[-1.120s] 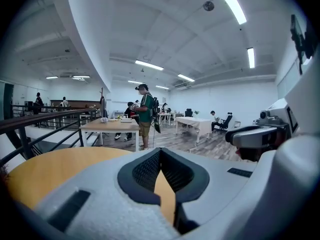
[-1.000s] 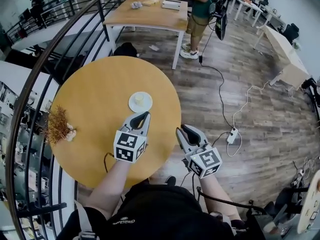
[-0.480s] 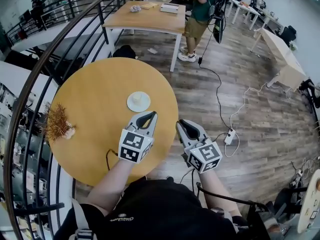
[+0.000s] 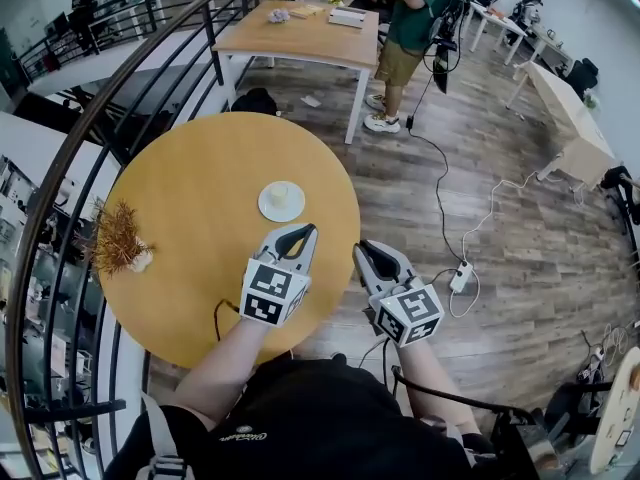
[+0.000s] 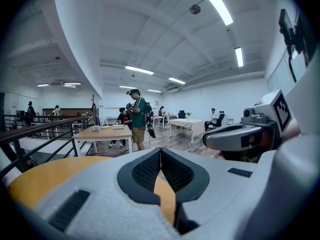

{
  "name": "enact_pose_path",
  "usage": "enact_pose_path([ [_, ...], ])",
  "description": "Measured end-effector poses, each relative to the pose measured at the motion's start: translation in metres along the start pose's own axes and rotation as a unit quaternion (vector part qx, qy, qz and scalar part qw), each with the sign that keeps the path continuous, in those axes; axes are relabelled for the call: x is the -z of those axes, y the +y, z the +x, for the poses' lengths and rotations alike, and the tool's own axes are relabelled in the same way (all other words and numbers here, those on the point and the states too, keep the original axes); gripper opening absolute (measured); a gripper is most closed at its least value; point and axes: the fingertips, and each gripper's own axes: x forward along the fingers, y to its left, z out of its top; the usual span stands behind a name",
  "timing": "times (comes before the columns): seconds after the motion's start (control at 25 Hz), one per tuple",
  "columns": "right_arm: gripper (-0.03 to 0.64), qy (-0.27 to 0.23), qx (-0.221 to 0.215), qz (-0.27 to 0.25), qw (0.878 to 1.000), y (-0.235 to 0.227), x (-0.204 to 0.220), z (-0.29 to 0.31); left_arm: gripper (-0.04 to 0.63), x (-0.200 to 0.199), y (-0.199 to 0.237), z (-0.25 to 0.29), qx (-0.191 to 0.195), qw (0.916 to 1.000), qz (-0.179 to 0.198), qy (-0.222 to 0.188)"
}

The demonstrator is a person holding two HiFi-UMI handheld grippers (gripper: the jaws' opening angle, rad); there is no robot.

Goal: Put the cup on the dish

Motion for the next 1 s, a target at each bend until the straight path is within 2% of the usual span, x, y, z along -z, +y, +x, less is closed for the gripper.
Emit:
enact_pose_path([
  [0.48,0.043,0.007,-0.014,-0.002,1.000,0.012,0.008,0.006,0.008,0.010,0.006,-0.007,-0.010,0.9999,-0.008,0.003],
  [1.0,0.038,0.014,-0.016,-0.001,1.000,0.004,0.013,0.009,0.008,0.014,0.002,0.004,-0.006,0.9999,-0.013,0.009],
])
